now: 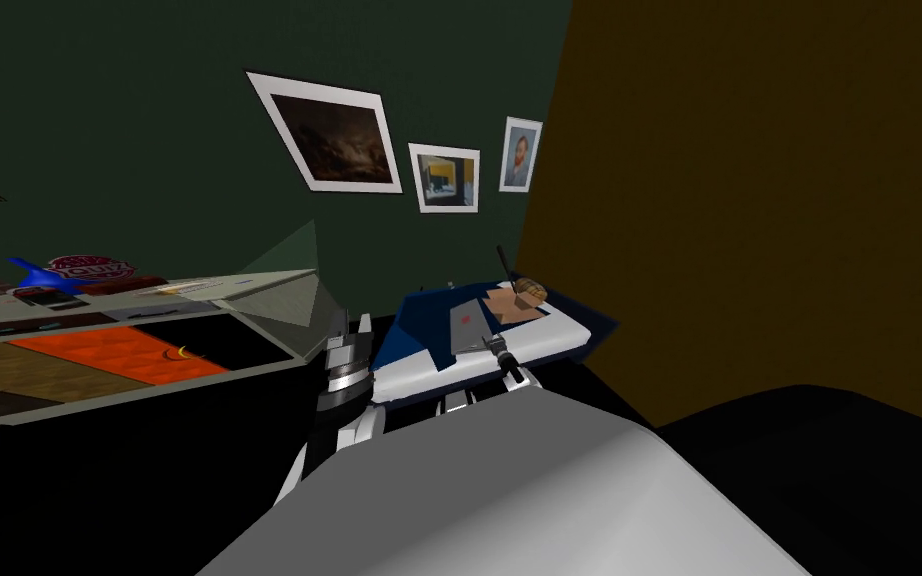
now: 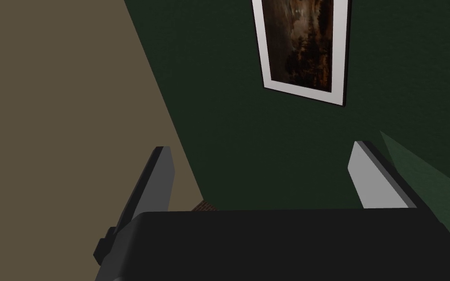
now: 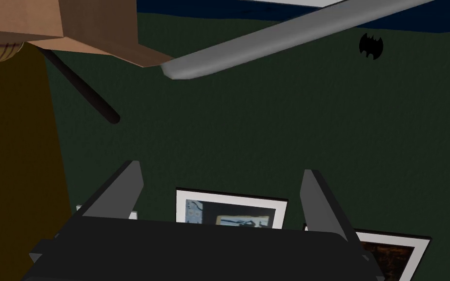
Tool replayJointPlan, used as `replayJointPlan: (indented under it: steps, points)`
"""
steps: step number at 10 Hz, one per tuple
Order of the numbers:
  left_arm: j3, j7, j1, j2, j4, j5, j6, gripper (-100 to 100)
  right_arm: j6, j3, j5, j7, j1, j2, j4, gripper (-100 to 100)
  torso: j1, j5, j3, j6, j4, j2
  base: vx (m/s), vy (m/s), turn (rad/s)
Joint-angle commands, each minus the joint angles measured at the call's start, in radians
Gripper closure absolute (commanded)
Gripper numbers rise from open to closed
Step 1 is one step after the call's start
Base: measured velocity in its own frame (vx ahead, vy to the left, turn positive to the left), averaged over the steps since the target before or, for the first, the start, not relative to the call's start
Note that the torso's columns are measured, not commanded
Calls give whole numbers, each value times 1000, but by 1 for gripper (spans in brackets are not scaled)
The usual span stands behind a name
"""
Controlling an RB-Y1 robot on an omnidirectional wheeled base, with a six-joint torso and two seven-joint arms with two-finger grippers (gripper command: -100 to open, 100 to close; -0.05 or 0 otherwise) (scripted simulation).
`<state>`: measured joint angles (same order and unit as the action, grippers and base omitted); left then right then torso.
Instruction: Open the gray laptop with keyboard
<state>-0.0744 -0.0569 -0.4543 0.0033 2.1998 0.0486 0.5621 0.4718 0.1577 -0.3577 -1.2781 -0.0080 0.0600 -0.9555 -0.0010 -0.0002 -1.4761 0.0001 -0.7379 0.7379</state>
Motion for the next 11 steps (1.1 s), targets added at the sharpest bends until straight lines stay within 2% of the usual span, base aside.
replayJointPlan:
  steps: [1,4,5,6,11]
  points:
    - [0,0,0,0,0,0,0,0,-49,-8,-4,23,-24,12,-23,-100,0,0,0,0,0,0,-58,13,2]
    - [0,0,0,0,0,0,0,0,-123,-18,-9,62,-73,37,-48,-100,1,0,0,0,0,0,-61,11,-1]
    - [0,0,0,0,0,0,0,0,-102,-15,-8,51,-60,30,-43,-100,1,0,1,0,0,1,-34,5,0]
    - [0,0,0,0,0,0,0,0,-106,-15,-8,53,-62,30,-43,0,1,0,0,0,0,-1,-7,1,0]
    - [0,0,0,0,0,0,0,0,-106,-15,-8,53,-61,30,-43,0,1,0,0,0,0,0,0,0,0]
